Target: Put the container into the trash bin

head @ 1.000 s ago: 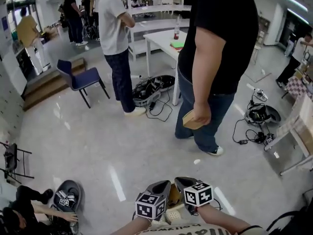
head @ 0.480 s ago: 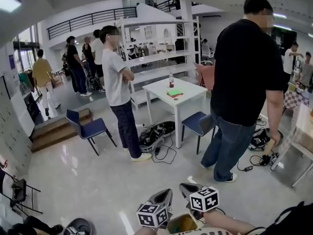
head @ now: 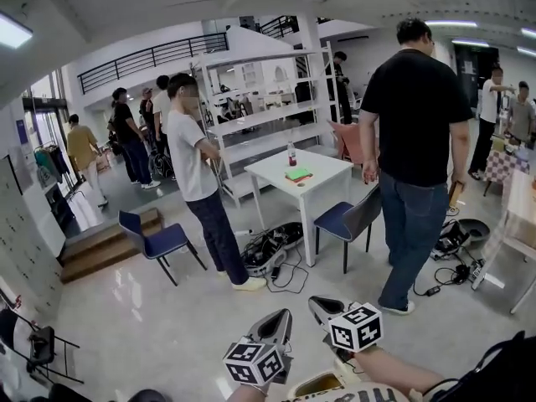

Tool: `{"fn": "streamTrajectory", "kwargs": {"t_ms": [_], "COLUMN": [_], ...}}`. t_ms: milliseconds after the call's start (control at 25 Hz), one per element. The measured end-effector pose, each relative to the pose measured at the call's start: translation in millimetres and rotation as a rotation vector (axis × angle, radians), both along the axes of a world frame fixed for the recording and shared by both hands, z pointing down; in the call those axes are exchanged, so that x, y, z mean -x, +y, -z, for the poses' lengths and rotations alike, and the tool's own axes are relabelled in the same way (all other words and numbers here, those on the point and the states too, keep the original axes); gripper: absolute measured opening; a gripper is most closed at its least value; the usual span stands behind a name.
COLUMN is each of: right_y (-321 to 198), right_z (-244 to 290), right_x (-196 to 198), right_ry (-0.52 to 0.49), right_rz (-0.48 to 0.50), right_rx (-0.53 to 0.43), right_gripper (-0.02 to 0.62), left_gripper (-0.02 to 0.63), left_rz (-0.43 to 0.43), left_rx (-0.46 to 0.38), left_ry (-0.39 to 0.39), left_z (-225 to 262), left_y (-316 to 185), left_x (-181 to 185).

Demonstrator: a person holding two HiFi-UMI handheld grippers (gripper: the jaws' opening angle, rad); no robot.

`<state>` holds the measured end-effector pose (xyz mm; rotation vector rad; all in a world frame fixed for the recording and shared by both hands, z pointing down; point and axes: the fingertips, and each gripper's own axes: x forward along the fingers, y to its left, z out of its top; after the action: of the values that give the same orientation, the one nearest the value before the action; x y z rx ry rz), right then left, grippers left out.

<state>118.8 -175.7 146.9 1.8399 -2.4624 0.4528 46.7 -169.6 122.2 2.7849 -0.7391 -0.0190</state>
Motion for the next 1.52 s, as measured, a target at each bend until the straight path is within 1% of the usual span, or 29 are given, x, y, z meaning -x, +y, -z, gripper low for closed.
{"fn": "streamTrajectory", "kwargs": {"t_ms": [240,520,720,1520], "right_y": [-6,-2,2,18], "right_z": [16,23,28,14], "right_x": [8,8,9,7], "right_ry": [0.052,0.033,0.037,0.037], "right_rz": [0.008,0.010,0.002,-0.055], "right_rx": [-0.047,-0.074,-0.092,-0.069], "right_gripper": [0.002,0.002,0.002,0.002], "left_gripper": [-0.009,-0.009,-0.009,-0.009], "left_rz": [0.031,0.033,0.021,0.004], "left_rx": [-0.002,-0.002,0.000,0.009], "left_ry": [0.017,0.024,0.021,0.030], "left_z": [10,11,10,4], "left_y": [-16,-15,-11,3], "left_x": [14,16,17,26]}}
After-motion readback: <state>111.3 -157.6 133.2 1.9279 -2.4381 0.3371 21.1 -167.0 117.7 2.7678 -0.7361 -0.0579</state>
